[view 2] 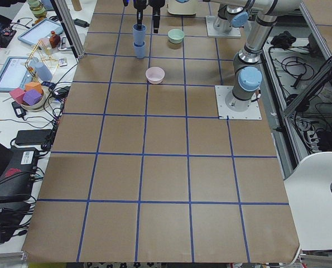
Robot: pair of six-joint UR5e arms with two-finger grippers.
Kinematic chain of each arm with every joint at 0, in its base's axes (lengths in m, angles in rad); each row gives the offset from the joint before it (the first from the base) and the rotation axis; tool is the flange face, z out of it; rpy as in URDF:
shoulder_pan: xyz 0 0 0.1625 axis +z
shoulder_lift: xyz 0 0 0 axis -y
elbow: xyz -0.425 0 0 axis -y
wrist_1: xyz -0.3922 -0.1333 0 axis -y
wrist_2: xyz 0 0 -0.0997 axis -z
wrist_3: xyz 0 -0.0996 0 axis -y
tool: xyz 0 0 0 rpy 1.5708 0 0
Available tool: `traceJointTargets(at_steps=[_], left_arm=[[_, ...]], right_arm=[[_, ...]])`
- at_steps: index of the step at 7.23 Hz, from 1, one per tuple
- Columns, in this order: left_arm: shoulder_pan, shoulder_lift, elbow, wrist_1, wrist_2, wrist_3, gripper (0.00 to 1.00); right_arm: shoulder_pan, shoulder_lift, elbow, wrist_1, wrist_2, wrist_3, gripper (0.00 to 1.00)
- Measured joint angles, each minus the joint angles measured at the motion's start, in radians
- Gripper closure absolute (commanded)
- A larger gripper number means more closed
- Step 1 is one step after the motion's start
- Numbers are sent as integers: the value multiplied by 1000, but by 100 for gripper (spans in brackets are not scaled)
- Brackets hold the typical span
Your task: Stack blue cups with both arms
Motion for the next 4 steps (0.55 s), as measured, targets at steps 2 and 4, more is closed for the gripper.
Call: traceJointTargets(at_steps=[2,4], left_arm=[[0,0,0,-1,0,0,0],[0,0,0,-1,0,0,0]], right_arm=[[-2,4,2,-4,-11,1,98],[-2,23,3,-5,-11,1,85]])
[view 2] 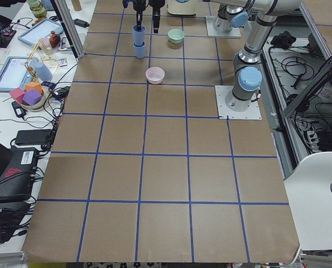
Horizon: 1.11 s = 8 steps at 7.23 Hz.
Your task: Stack blue cups with both arms
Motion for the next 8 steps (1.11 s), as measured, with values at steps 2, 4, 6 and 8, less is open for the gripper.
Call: traceJointTargets(at_steps=[2,4,6,8], left_arm=[[0,0,0,0,0,0,0],[0,0,0,0,0,0,0],[0,0,0,0,0,0,0],[0,0,0,0,0,0,0]], right_arm=[[-2,14,1,0,-3,6,13],[-12,22,-3,3,-2,10,1],[-84,11,-56,52,5,-13,1],[-201,-30,-149,218,-19,-117,0]])
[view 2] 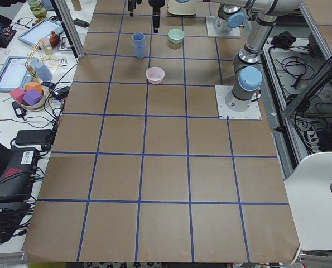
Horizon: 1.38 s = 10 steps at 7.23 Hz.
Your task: Stack blue cups with both arms
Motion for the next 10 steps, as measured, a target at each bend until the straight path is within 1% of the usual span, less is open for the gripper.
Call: traceJointTargets(at_steps=[1,2,3,4,5,7,9,10], left_arm=[[0,0,0,0,0,0,0],[0,0,0,0,0,0,0],[0,0,-1,-1,0,0,0],[0,0,-1,-2,0,0,0],[0,0,-1,-3,0,0,0],[0,0,0,-3,0,0,0],[0,0,0,-3,0,0,0],[0,0,0,-4,0,0,0]], right_arm=[[-66,-43,-25,72,-32,-123,0],[-110,-93,-28,117,-45,-221,0],[-129,-155,-8,160,-49,-269,0],[-135,-210,31,185,-49,-287,0],[-136,-242,66,178,-48,-293,0],[-137,-257,91,137,-46,-297,0],[-139,-254,94,128,13,-292,0],[-142,-255,95,127,27,-290,0]])
